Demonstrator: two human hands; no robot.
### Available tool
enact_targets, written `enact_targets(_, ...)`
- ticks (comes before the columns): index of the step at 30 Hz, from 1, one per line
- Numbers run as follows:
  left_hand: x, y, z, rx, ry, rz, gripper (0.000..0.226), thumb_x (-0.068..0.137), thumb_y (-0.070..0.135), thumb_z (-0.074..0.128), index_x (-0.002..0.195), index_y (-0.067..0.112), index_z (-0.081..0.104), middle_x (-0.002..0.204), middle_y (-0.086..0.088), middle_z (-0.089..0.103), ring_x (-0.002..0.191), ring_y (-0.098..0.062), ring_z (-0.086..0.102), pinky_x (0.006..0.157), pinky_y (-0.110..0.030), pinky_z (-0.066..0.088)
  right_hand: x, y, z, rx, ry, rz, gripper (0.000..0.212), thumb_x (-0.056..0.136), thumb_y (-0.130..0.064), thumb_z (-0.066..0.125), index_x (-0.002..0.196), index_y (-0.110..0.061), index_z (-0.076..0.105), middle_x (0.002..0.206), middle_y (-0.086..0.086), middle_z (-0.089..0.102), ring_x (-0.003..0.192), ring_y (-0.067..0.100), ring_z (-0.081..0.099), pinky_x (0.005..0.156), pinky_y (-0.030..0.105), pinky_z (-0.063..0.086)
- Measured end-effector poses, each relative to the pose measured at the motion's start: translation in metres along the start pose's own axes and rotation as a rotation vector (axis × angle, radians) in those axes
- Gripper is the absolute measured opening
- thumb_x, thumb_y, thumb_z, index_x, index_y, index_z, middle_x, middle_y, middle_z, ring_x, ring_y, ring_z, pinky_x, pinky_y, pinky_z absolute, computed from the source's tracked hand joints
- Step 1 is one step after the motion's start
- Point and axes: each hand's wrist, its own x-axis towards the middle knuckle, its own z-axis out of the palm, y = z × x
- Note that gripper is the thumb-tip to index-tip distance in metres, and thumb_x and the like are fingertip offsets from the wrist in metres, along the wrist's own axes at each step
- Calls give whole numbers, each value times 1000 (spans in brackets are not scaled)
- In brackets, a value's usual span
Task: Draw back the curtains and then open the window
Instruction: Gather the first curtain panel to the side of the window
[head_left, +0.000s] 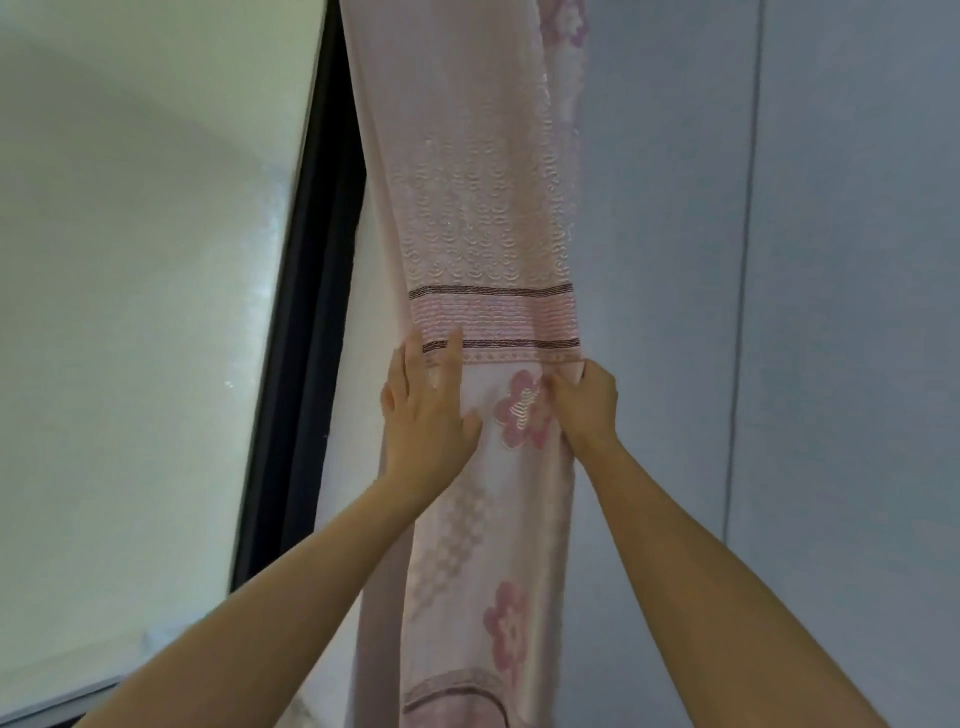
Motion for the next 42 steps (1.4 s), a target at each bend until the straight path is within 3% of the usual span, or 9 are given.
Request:
enact_targets(3, 31, -6, -14, 100, 16, 46, 71, 83, 37, 57, 142, 15, 25, 155, -18, 10, 143, -35, 8, 113, -53, 17, -9, 9, 15, 55, -6, 43, 10, 80, -14, 61, 77, -5, 60, 77, 11, 62, 71, 22, 56, 65, 32, 45)
enact_targets(7, 61, -27, -12, -3, -162, -87, 77, 87, 54, 38, 145, 14, 7, 158, -5, -3, 145, -22, -5, 119, -48, 4, -26, 11, 35, 135, 14, 33, 7, 82, -17, 59, 82, -11, 56, 77, 5, 60, 71, 22, 57, 68, 35, 46)
enact_targets(11, 61, -43, 8, -281, -229, -199, 94, 80, 60, 49, 145, 19, -6, 158, -5, -9, 145, -23, -7, 118, -51, 5, -37, 26, 47, 138, 41, 54, 12, 83, -17, 57, 79, -11, 48, 66, -4, 50, 63, 17, 49, 55, 29, 37)
enact_targets(15, 46, -42, 38, -283, -239, -244, 110, 69, 68, 54, 143, 24, -14, 157, 0, -12, 145, -24, -7, 118, -53, 7, -40, 52, 53, 179, 23, 84, 14, 85, -18, 57, 77, -11, 48, 67, -4, 51, 63, 14, 49, 56, 25, 39)
enact_targets(22, 34, -28, 101, -261, -22, -155, 91, 82, 56, 44, 145, 12, -4, 158, -7, -1, 145, -20, -1, 118, -35, 3, -10, 84, 49, 173, -57, -33, 14, 86, -22, 57, 82, -14, 46, 68, -12, 49, 62, 6, 48, 63, 28, 44)
enact_targets(26, 42, -11, 151, -308, 61, -166, 78, 84, 60, 20, 146, 13, 6, 157, -10, 13, 144, -23, 11, 120, -43, 12, 24, 111, 37, 128, -127, -79, 18, 84, -27, 58, 73, -25, 43, 74, -6, 55, 70, 15, 54, 69, 36, 46)
enact_targets(32, 76, -4, 233, -274, 34, -169, 76, 83, 56, 13, 141, 7, 23, 147, -14, 35, 135, -27, 35, 110, -46, 33, 93, 163, 20, 59, -90, -127, 16, 79, -25, 64, 79, -12, 55, 100, 12, 56, 98, 29, 50, 87, 48, 45)
enact_targets(36, 76, 0, 282, -267, 60, -98, 70, 86, 53, 13, 142, 12, 23, 148, -9, 35, 135, -23, 34, 111, -45, 32, 118, 201, 14, 99, -62, -117, 16, 79, -25, 65, 76, -12, 54, 98, 14, 58, 93, 31, 54, 84, 53, 46)
enact_targets(42, 90, -1, 353, -284, 46, -76, 69, 86, 51, 12, 143, 13, 20, 150, -7, 31, 137, -22, 31, 112, -44, 30, 162, 252, 12, 107, -10, -120, 41, 83, -18, 60, 58, -31, 30, 84, 7, 46, 80, 30, 49, 73, 47, 45)
